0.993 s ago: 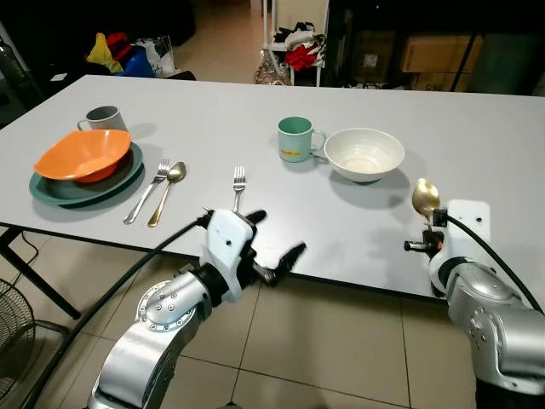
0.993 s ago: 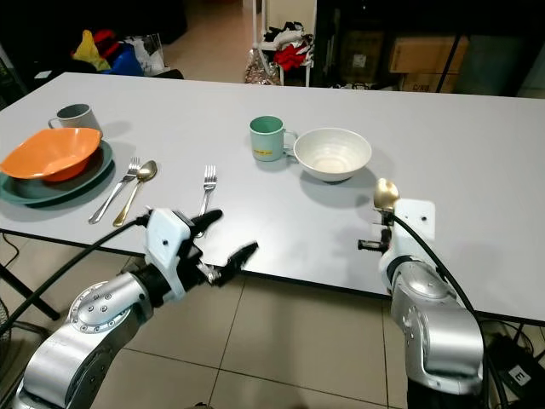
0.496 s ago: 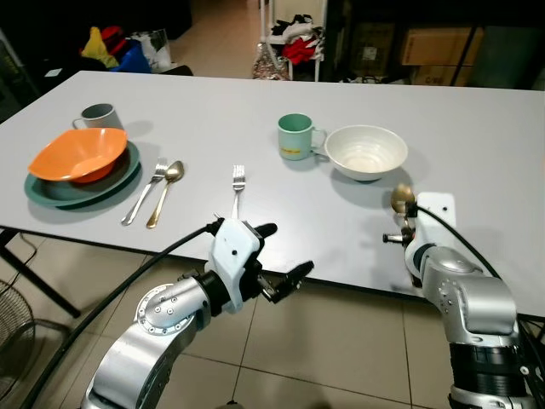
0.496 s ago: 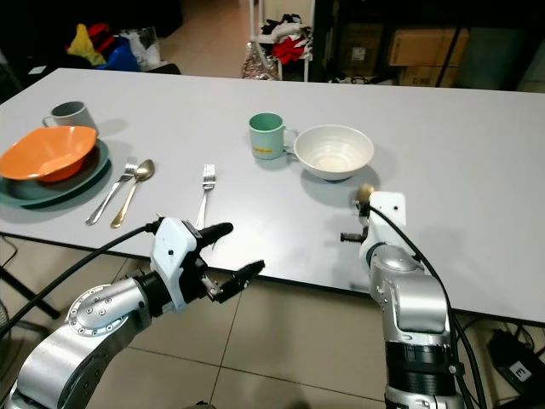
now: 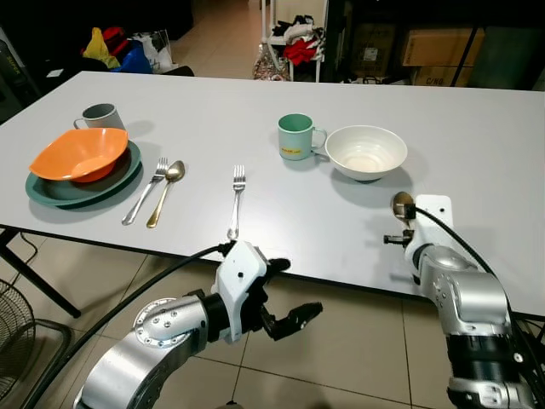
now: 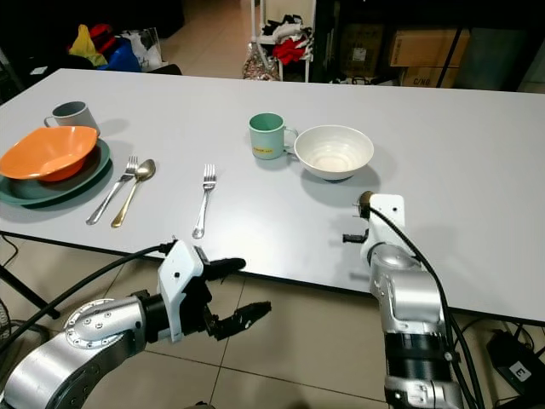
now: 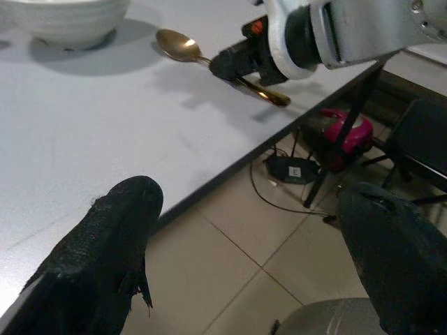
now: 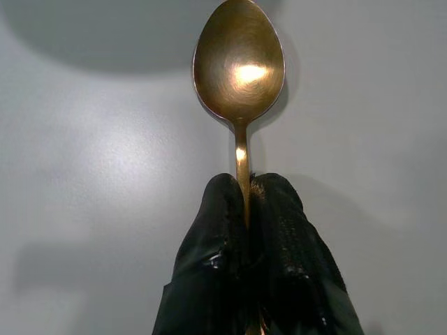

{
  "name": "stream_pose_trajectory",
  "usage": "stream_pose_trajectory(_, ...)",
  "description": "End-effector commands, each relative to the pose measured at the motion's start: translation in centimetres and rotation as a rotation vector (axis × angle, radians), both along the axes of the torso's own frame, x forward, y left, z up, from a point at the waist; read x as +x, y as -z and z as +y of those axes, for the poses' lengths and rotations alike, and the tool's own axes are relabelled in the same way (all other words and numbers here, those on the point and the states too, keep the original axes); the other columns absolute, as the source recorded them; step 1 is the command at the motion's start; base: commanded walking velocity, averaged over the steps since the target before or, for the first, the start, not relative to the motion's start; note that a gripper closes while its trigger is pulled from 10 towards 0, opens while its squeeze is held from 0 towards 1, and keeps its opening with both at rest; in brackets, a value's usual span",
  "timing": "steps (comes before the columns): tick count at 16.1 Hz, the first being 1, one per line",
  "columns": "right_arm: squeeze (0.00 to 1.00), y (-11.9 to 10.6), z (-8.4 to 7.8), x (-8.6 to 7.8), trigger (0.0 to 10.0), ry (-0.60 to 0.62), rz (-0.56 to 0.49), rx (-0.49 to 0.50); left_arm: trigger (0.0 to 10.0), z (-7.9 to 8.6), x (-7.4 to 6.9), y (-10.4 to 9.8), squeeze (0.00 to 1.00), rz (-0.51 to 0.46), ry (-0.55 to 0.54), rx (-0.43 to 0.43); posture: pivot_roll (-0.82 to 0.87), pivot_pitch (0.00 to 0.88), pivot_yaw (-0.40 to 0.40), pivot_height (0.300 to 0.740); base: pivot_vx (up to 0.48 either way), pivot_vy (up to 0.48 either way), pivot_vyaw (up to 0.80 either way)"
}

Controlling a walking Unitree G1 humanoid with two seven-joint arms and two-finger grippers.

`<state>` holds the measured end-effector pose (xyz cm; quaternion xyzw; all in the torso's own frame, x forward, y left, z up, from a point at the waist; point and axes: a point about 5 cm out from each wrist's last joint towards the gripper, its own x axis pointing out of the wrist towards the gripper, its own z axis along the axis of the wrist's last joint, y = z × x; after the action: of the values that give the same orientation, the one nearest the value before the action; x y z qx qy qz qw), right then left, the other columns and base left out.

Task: Setting the table

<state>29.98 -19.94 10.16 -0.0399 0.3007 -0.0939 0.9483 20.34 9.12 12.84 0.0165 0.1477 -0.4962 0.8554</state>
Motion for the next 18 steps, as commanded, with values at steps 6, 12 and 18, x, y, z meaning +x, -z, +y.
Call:
stream_pose_trajectory(6,1.00,0.1,0.4,0.5,10.0,-0.015,-0.022,0.018,10.0,0.3,0.0,-0.1,0.00,-0.006,0.006,0.017,0.04,0.000,0.087,0.740,0.000,0.000,0.00)
stream_pose_trajectory(12,1.00,-4.7,0.3,-1.8,10.0,-0.067,-0.241,0.011,10.0,0.7,0.3,-1.3,0.00,-0.035,-0.061,-0.054,0.05,0.000,0.087,0.740,0.000,0.000,0.00)
stream_pose_trajectory(18,1.00,-6.2,3.2,-7.6,10.0,-0.391,-0.392,0.079,10.0,1.5,1.9,-3.0,0.00,-0.188,-0.321,-0.064,0.04,0.000,0.116,0.740,0.000,0.000,0.27)
